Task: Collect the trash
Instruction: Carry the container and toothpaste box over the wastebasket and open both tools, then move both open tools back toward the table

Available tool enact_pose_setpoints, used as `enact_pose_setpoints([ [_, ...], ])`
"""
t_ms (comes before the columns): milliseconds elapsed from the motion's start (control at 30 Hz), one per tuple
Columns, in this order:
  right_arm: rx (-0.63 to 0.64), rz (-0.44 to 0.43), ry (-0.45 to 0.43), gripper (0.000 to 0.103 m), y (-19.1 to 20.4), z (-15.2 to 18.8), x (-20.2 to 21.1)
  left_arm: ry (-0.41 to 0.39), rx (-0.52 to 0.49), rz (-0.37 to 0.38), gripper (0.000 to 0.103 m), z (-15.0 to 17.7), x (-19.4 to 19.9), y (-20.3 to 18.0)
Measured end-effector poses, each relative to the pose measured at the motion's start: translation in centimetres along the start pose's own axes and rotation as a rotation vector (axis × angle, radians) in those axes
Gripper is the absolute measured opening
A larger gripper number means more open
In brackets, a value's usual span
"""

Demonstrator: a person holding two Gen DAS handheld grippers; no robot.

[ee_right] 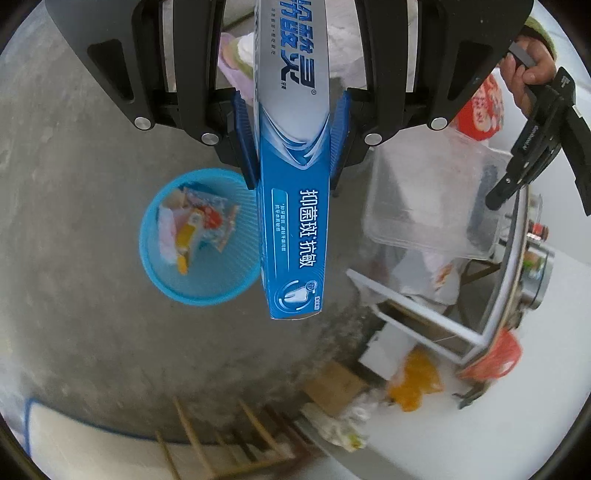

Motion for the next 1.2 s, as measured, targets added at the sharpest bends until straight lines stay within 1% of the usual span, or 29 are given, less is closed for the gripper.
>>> enact_pose_setpoints([
  [67,-0.028,0.007,0.019,0.034,-1.1,-1.0,-1.2,0.043,-0.028,0.001,0.004,-1.2,-2.7,-1.5],
  [133,-0.038,0.013,0.023,0.035,-1.5,-2.3,-1.9,0.071,-0.050,-0.005,0.004,-2.4,-5.0,-2.4],
  [167,-0.045,0.008,0.026,0.036,-1.7,-3.3,-2.6,0.085,-0.049,-0.001,0.004,-3.0,-6.0,-2.8],
  [200,-0.048,-0.002,0.029,0.039,-2.0,-4.0,-3.1,0.093,-0.043,0.013,0.007,-3.4,-6.8,-2.9],
  [233,-0.051,-0.013,0.030,0.041,-2.2,-4.9,-3.7,0.108,-0.028,0.053,0.012,-4.1,-7.9,-3.3],
  [267,-0.058,-0.016,0.032,0.055,-2.8,-5.6,-4.5,0.124,-0.009,0.083,0.018,-4.3,-8.7,-3.6],
  [300,-0.072,-0.014,0.039,0.063,-3.6,-6.3,-5.5,0.138,0.015,0.103,0.031,-4.5,-9.5,-3.7],
  [333,-0.079,-0.002,0.050,0.063,-4.5,-6.6,-6.4,0.146,0.031,0.105,0.038,-4.5,-9.8,-3.6],
  [400,-0.099,0.052,0.066,0.063,-6.0,-6.7,-7.4,0.147,0.053,0.100,0.038,-4.3,-9.9,-3.6],
  [467,-0.106,0.049,0.078,0.063,-6.4,-6.0,-7.8,0.133,0.057,0.139,0.039,-3.7,-9.1,-3.8],
  [533,-0.099,0.049,0.080,0.063,-6.5,-4.9,-7.7,0.123,0.060,0.139,0.039,-3.0,-8.2,-3.4],
  [700,-0.084,0.060,0.088,0.061,-6.9,-2.6,-6.9,0.095,0.107,0.170,0.039,-1.6,-5.5,-2.1],
  [833,-0.088,0.057,0.086,0.061,-6.8,-1.0,-5.4,0.045,0.135,0.189,0.039,-0.8,-2.4,-0.8],
  [900,-0.079,0.062,0.082,0.061,-6.6,-0.5,-4.7,0.007,0.164,0.202,0.039,-0.2,-0.1,0.0],
  [967,-0.063,0.055,0.072,0.061,-6.2,0.2,-3.5,-0.025,0.187,0.215,0.041,0.6,1.8,0.7],
  [1033,-0.044,0.049,0.059,0.061,-5.4,0.7,-2.4,-0.056,0.214,0.221,0.046,1.6,3.8,1.5],
  [1100,-0.022,0.032,0.039,0.067,-4.2,0.8,-1.3,-0.089,0.240,0.241,0.050,2.9,6.0,2.2],
  [1200,0.038,0.006,0.004,0.072,-1.6,1.4,0.9,-0.133,0.274,0.244,0.056,5.3,8.8,3.2],
])
Point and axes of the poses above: each gripper's, at about its wrist camera, not at the fingertips, and x roughly against the way its jaws point, y to its left, z to its underside, the point moved 9 cm from there along -x, roughly the way its jaws point, and after that the axes turned 5 degrees about y, right-handed, at the moved point
